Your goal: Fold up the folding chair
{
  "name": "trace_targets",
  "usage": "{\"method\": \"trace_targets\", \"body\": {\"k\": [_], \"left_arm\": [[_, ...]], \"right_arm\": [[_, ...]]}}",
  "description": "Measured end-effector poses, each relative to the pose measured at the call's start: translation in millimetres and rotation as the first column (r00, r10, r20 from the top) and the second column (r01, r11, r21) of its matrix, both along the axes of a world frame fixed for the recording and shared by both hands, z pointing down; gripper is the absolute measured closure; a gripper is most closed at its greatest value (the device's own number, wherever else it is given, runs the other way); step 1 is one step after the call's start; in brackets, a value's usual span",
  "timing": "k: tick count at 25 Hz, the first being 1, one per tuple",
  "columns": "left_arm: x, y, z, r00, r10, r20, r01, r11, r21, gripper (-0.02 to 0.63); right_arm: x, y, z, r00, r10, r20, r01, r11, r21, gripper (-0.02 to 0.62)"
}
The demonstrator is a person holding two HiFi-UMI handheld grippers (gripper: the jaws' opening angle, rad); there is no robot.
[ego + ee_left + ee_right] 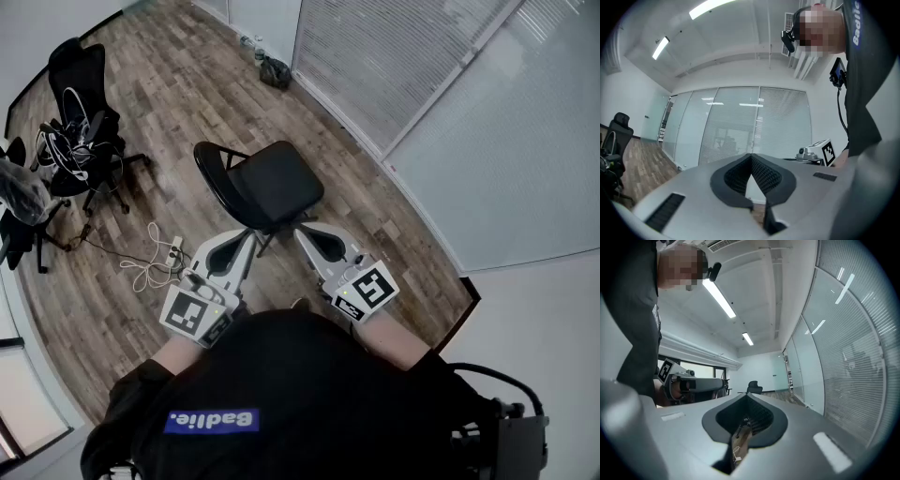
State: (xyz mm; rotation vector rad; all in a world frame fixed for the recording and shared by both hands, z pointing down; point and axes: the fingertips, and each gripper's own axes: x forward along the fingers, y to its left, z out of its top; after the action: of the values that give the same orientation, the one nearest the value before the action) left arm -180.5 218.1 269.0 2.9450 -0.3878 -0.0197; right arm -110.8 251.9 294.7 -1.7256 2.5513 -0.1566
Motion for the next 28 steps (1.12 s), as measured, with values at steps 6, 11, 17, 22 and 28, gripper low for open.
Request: {"method": "trace_targets", "body": {"k": [6,11,17,22,28], "left_arm": [[4.1,5.3,2.7,1.0,0.003,0.0,-0.003,1.0,0.002,0.601],[0.5,6.5,6.1,1.0,0.002,0.004,-0.002,1.0,-0.002,0.601],[6.5,7.4,6.1,1.0,-0.012,0.006,0.012,1.0,-0.011,0.601],[16.3,10.2,10.3,1.0,-0.01,0.019,0.01,1.0,-0.015,0.601],[31.8,11.6,9.3,0.999,-0.051,0.012,0.052,0.999,-0.012,0.601]], "right_arm": [[3.3,5.4,5.6,1.0,0.008,0.004,-0.008,1.0,-0.003,0.595],[-0.7,6.9,5.8,1.0,0.008,0.009,-0.008,1.0,0.002,0.595],[7.8,8.3,3.5,0.999,0.015,0.043,-0.015,1.0,0.004,0.594],[14.0,9.6,7.8,0.998,0.011,0.054,-0.01,1.0,-0.003,0.594],[29.1,10.8,12.2,0.998,-0.008,0.065,0.008,1.0,0.0,0.594]]}}
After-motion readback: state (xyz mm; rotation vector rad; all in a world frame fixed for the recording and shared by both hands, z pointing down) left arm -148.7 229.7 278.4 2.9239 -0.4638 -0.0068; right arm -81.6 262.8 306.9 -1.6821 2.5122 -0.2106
